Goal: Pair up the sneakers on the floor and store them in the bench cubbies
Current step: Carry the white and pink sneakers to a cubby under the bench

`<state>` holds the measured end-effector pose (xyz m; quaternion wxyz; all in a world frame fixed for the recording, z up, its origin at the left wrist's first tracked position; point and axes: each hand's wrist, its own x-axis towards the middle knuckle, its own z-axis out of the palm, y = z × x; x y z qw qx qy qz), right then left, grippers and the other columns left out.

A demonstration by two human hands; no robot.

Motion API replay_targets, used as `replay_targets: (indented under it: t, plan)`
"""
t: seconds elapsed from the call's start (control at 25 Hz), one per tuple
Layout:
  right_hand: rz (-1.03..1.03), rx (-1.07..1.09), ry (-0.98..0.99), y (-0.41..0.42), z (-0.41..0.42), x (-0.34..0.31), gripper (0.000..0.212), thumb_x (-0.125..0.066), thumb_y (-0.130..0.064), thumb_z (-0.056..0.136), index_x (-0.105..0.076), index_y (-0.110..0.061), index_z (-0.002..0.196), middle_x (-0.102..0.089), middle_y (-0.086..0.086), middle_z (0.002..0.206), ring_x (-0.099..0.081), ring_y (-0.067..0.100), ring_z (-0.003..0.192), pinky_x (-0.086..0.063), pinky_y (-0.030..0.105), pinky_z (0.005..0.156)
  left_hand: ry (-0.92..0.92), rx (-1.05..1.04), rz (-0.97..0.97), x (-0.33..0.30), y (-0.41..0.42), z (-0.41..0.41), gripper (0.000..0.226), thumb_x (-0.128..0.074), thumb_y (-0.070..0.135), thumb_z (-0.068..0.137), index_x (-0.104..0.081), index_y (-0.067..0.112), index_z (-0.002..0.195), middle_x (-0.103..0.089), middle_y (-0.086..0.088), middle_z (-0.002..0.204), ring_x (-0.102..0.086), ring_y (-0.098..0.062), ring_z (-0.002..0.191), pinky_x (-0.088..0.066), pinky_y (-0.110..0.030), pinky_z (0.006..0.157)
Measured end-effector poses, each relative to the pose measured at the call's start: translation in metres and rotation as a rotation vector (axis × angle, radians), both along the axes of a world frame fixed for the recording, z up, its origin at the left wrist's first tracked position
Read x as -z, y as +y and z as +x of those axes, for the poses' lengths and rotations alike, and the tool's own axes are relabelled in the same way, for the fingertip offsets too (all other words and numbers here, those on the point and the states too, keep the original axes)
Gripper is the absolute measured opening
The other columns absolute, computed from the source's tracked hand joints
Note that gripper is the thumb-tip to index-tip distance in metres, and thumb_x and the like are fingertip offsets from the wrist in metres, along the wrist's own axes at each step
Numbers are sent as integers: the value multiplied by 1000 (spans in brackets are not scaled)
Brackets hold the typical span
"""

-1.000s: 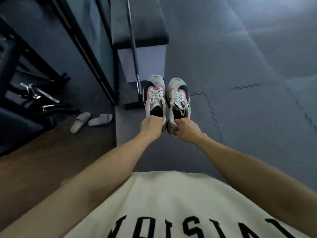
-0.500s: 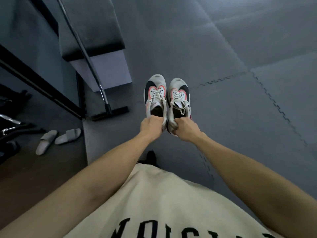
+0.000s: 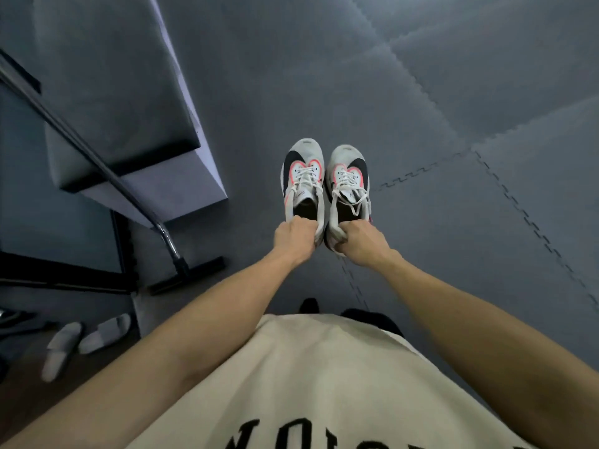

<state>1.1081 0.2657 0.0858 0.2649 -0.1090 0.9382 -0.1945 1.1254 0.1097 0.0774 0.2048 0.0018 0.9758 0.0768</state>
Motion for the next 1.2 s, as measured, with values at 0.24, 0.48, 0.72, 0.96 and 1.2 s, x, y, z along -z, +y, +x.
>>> replay_targets:
  t: [0.24,0.48,0.72,0.96,1.2]
  plan:
    - [-22,-4,16,-18,-175,5,34,-62,-24,83,-37,-20,59,-56,3,80,-56,29,79,-43,33,64,5,4,-25,-2,-19,-174,11,-59,16,90,-63,16,101,-64,-10,107,-64,-32,96,-49,-38,77]
    - [-21,-75,2,-29,-371,4,26,-61,-24,84,-45,-20,65,-56,1,82,-58,28,82,-44,33,66,-19,-80,-35,-1,-26,-359,12,-61,19,90,-62,16,101,-63,-10,105,-64,-32,94,-49,-37,77]
    - [-21,-153,14,-49,-552,-9,9,-59,-19,83,-54,-15,77,-61,5,87,-59,30,82,-49,37,68,-6,-177,-3,-16,-43,-525,14,-59,21,90,-63,17,103,-62,-12,106,-64,-34,95,-50,-39,78]
    - [20,-213,26,-104,-723,9,11,-60,-22,82,-53,-16,76,-64,7,90,-61,32,84,-49,37,68,-18,-244,38,0,-93,-686,17,-59,23,90,-62,17,105,-62,-14,109,-63,-35,97,-47,-36,75]
    - [58,-275,20,-193,-892,7,10,-59,-21,83,-59,-11,82,-65,10,93,-61,33,85,-48,37,69,-22,-304,65,1,-179,-850,17,-57,21,91,-63,17,106,-62,-14,110,-63,-35,100,-48,-36,78]
